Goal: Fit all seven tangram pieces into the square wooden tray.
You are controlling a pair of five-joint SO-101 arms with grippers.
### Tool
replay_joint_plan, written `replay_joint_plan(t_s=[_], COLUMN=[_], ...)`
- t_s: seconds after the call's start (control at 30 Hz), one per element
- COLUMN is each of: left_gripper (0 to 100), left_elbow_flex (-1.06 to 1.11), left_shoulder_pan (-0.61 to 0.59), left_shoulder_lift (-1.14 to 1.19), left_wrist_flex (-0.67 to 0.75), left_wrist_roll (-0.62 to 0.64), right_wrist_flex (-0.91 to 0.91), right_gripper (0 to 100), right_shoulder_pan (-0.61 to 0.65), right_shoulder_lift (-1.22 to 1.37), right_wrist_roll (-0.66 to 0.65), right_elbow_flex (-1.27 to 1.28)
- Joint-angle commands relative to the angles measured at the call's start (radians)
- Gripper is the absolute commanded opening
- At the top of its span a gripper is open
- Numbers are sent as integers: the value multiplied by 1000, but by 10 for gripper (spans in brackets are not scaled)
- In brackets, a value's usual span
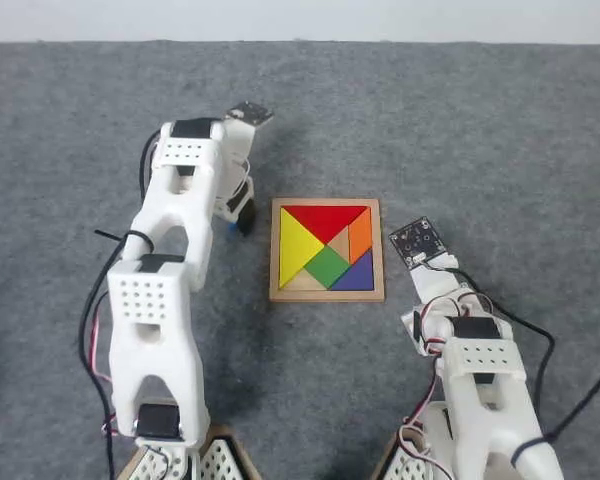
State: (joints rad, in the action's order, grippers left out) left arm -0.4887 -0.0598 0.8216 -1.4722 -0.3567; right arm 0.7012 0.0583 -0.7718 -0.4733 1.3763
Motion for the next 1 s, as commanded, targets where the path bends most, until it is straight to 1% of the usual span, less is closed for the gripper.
replay_joint_plan(t_s=[0.0, 0.23, 0.4, 0.53, 0.63, 0.77, 0.97], left_gripper=[180, 180, 180, 180, 180, 180, 180], left_elbow_flex=[-122, -226, -255, -286, -275, -275, -286], left_shoulder_pan=[-18, -21, -12, 46, 83, 95, 86], left_shoulder_lift=[8, 14, 6, 15, 17, 18, 140], left_wrist_flex=[11, 11, 26, 8, 0, 0, -26], left_wrist_roll=[32, 72, 110, 120, 152, 157, 153], right_wrist_flex=[-18, -18, -18, -18, -18, -18, -18], right_gripper=[9, 9, 9, 9, 9, 9, 9], right_shoulder_pan=[-5, -5, -5, -5, -5, -5, -5], right_shoulder_lift=[-31, -31, -31, -31, -31, -31, -31], right_wrist_roll=[6, 6, 6, 6, 6, 6, 6], right_elbow_flex=[-8, -8, -8, -8, -8, -8, -8])
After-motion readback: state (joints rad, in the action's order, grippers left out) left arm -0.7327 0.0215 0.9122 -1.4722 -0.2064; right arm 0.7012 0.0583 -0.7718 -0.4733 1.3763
